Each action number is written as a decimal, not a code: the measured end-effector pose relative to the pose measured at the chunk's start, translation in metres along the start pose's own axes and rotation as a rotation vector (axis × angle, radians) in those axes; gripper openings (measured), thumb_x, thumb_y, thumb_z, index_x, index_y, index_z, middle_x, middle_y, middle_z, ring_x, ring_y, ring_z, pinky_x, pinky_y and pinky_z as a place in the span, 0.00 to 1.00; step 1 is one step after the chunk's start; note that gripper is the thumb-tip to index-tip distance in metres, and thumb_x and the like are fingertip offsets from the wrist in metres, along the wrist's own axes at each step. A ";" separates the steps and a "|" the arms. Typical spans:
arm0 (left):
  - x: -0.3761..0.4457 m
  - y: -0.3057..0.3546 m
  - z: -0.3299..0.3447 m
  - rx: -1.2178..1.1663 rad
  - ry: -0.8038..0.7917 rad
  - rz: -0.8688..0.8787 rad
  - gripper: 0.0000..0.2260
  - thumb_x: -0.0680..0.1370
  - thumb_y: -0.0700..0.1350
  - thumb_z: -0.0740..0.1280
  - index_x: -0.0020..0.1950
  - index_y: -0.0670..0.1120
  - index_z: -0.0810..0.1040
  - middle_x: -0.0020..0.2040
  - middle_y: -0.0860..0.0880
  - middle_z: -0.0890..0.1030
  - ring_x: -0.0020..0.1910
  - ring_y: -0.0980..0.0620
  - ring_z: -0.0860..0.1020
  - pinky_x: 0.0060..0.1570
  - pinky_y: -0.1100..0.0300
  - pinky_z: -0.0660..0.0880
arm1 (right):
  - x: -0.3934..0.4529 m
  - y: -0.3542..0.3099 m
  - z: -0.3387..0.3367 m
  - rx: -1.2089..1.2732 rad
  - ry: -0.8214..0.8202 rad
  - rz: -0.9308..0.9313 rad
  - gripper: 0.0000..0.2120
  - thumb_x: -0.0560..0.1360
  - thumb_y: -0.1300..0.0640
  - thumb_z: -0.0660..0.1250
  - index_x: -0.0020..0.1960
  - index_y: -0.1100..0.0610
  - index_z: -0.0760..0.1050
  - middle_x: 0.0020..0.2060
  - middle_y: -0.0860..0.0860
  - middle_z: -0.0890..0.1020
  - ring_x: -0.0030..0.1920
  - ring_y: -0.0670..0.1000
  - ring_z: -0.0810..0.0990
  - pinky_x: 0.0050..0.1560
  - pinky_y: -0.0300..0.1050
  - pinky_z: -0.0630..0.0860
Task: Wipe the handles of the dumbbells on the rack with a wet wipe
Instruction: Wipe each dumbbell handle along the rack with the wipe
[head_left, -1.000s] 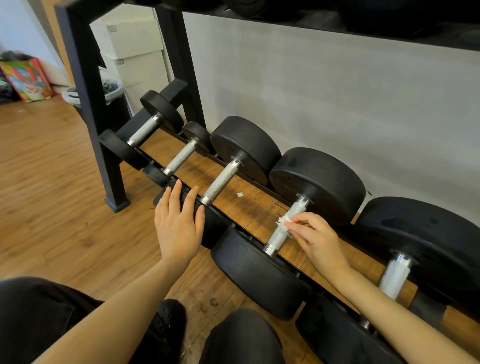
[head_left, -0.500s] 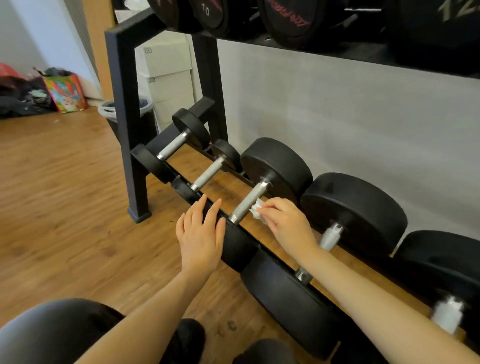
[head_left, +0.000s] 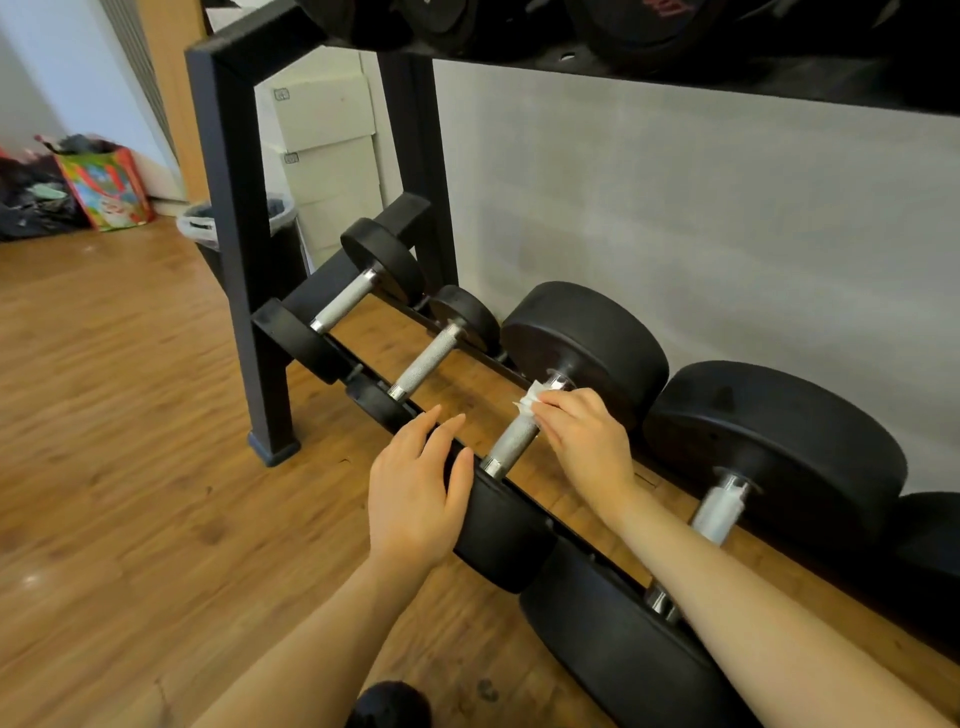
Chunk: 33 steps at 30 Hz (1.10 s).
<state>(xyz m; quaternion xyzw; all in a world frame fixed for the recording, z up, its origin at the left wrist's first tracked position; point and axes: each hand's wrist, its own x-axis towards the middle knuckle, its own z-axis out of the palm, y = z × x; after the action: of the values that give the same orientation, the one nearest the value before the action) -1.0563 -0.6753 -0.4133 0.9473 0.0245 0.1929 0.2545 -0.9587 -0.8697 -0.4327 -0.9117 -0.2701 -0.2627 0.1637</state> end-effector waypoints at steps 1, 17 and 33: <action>0.000 0.000 0.001 0.002 0.000 -0.004 0.25 0.80 0.59 0.49 0.71 0.52 0.73 0.72 0.52 0.72 0.72 0.53 0.67 0.67 0.58 0.59 | -0.001 0.001 0.000 -0.024 -0.004 -0.015 0.20 0.66 0.63 0.78 0.57 0.59 0.81 0.53 0.53 0.82 0.45 0.53 0.80 0.33 0.44 0.80; 0.000 0.001 0.004 0.043 0.009 -0.003 0.25 0.79 0.59 0.50 0.68 0.51 0.77 0.71 0.49 0.73 0.71 0.50 0.69 0.66 0.54 0.64 | -0.006 0.006 0.007 -0.055 -0.052 0.017 0.26 0.72 0.62 0.72 0.69 0.63 0.70 0.62 0.57 0.77 0.44 0.51 0.80 0.38 0.40 0.80; 0.001 0.000 0.005 0.023 0.038 -0.005 0.23 0.79 0.58 0.52 0.65 0.52 0.79 0.68 0.52 0.76 0.70 0.51 0.71 0.64 0.56 0.62 | 0.020 0.007 0.009 0.037 -0.192 0.018 0.21 0.82 0.48 0.56 0.71 0.55 0.68 0.67 0.50 0.73 0.63 0.50 0.74 0.56 0.38 0.72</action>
<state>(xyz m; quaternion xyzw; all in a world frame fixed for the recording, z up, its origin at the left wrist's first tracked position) -1.0535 -0.6778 -0.4174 0.9463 0.0338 0.2101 0.2434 -0.9372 -0.8633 -0.4300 -0.9318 -0.2814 -0.1677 0.1564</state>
